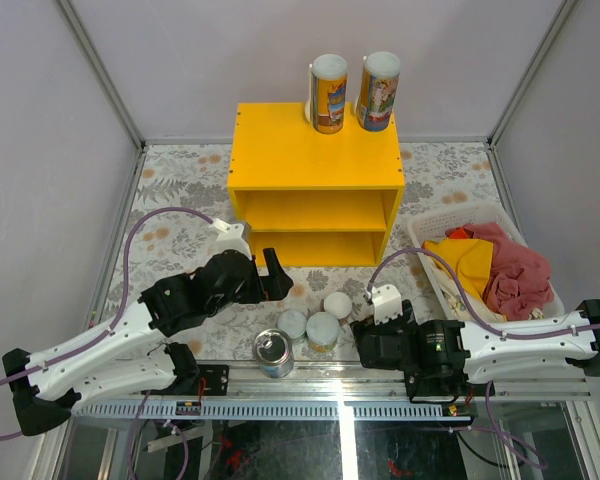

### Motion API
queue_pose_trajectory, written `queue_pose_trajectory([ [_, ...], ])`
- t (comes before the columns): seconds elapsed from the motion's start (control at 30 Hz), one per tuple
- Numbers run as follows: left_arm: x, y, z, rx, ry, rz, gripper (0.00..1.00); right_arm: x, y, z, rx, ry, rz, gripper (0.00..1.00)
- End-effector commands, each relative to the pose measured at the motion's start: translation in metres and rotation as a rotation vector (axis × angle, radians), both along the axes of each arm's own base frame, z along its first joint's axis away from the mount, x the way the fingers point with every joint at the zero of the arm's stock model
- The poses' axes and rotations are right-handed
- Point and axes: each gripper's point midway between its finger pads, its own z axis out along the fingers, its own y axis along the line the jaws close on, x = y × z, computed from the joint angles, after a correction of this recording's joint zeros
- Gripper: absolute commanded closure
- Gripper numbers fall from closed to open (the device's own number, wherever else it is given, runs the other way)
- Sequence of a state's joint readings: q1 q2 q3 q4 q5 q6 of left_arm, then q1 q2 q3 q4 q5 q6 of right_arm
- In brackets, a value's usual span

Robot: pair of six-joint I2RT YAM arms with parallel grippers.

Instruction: Place and organize the canned foods onto the counter

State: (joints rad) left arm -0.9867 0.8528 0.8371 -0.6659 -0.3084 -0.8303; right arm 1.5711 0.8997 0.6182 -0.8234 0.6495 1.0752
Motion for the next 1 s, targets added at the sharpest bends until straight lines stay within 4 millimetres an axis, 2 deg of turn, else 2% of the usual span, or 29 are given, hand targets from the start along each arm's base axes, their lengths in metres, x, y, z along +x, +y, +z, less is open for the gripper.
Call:
queue_pose_trajectory([
  [0.0,0.004,-0.006,0.008,-0.027,-0.03,-0.024,0.0,0.023,0.02,0.046,0.112,-0.15,-0.035,0.4],
  [0.23,0.005,-0.006,0.009,-0.032,-0.031,-0.02,0.0,0.025,0.024,0.06,0.126,-0.172,-0.012,0.63],
  [0.37,0.005,-0.006,0.011,-0.036,-0.034,-0.019,0.0,0.026,0.027,0.071,0.137,-0.187,0.002,0.69],
  [0.97,0.004,0.0,0.012,-0.049,-0.036,-0.004,0.0,0.028,0.049,0.134,0.128,-0.235,0.103,0.72],
])
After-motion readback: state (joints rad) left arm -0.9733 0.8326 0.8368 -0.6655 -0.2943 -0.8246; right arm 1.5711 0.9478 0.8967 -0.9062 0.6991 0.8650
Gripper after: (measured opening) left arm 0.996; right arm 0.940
